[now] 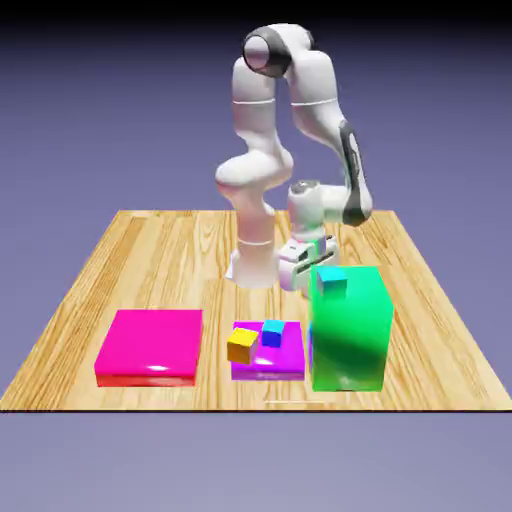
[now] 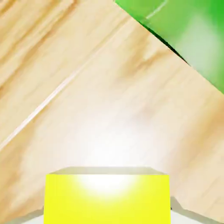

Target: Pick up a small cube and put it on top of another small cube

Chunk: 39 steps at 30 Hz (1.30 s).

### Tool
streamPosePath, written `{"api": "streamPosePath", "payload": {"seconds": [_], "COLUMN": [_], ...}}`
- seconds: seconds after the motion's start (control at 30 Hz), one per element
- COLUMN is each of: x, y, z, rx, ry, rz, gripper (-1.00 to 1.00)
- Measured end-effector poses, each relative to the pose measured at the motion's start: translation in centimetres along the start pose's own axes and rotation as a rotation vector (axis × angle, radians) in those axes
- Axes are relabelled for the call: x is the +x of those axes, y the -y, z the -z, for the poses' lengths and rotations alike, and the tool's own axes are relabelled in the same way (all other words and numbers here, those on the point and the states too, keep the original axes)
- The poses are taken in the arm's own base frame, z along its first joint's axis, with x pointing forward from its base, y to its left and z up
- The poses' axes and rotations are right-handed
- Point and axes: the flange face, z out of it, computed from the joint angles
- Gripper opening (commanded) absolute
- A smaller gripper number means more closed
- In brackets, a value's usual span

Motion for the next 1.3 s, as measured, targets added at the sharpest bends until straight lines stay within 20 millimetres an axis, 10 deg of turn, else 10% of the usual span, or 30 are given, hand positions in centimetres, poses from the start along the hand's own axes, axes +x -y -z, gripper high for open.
{"api": "streamPosePath", "payload": {"seconds": [0.37, 0.73, 1.0, 1.3], "x": [-1.2, 6.7, 16.6, 26.0], "y": [18.1, 22.1, 17.2, 5.4], "z": [4.7, 9.9, 13.6, 18.5], "rx": [0.227, 0.203, 0.062, -0.165], "ry": [-0.081, -0.127, -0.159, -0.223], "rz": [0.876, 0.858, 0.567, 0.124], "gripper": [-1.00, -1.00, -1.00, -1.00]}}
